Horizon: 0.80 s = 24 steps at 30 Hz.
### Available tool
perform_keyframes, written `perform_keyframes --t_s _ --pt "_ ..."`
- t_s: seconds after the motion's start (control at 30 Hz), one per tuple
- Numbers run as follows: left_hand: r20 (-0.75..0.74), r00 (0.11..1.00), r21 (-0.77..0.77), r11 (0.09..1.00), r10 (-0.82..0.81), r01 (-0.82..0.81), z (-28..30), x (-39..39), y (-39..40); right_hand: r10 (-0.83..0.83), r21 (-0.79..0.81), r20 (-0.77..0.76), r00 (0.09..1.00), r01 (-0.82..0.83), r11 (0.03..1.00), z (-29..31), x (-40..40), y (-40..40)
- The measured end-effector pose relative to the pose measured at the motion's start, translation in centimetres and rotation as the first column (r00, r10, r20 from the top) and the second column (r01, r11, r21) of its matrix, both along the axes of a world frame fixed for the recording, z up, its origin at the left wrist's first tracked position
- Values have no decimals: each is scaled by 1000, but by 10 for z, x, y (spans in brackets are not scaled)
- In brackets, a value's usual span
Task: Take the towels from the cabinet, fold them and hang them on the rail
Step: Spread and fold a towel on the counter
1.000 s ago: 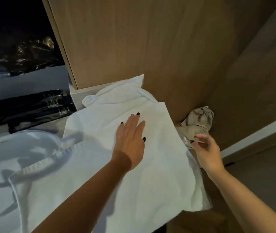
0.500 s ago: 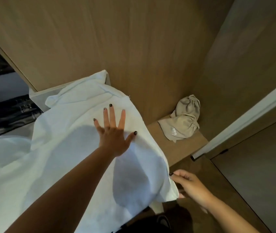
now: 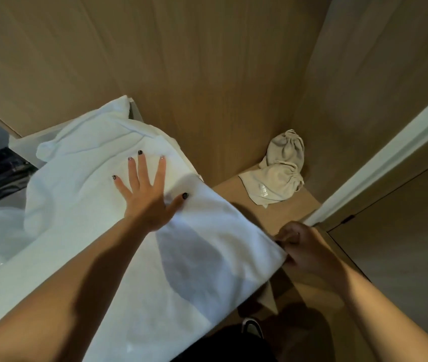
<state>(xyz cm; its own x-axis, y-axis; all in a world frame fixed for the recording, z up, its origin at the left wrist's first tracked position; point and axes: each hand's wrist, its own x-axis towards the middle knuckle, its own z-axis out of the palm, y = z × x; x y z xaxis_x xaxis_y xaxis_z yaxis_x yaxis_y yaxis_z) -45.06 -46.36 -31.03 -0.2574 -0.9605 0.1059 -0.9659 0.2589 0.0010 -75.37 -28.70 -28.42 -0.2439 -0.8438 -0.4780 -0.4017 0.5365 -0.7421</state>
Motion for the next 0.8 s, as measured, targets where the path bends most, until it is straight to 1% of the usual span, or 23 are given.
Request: perform_keyframes --t_s 0.03,0.07,0.13,0.2,0.23,0.27,0.3,0.37,0.4,0.47,0.53,0.6,0.67,0.73,0.8 --pt "-20 999 10 1000 29 -29 2 -3 0 6 -3 18 1000 -6 1000 0 -4 -4" --pt "-30 998 17 998 57 -57 5 -7 1 45 10 52 998 -46 999 -2 -6 -8" --pt "-21 995 24 995 102 -102 14 -14 3 120 63 172 978 -133 989 -8 -6 -11" --pt "-33 991 32 991 129 -128 22 -21 3 134 119 270 954 -171 978 -20 -3 -11" --pt "-53 988 21 990 142 -141 27 -24 3 120 131 277 953 -161 978 -25 -2 -11" --pt "-72 984 1 987 160 -161 30 -28 2 132 110 234 963 -161 981 -31 -2 -11" --pt "-83 979 -16 982 186 -188 33 -31 0 166 77 146 975 -179 981 -37 -3 -13" --pt "-77 967 -19 970 241 -243 36 -37 -5 242 35 -18 970 -242 970 -43 -5 -16" --pt "-64 962 -15 964 264 -266 35 -40 -7 246 26 -65 967 -245 969 -47 -8 -19" --pt "-28 956 -17 956 291 -291 32 -42 -11 172 25 -85 981 -170 985 -52 -15 -25" --pt "0 952 -11 952 306 -306 27 -43 -13 37 16 -30 999 -37 999 -56 -21 -31" --pt "27 945 12 945 326 -326 23 -47 -15 -119 19 23 993 118 993 -59 -22 -38" --pt "39 936 34 936 349 -350 23 -52 -18 -210 30 21 977 209 977 -63 -20 -46" --pt "19 931 27 931 364 -365 27 -54 -22 -225 55 48 973 223 973 -62 -16 -50" --pt "-58 930 -37 930 364 -366 36 -49 -28 -184 64 77 980 179 982 -61 -17 -52"
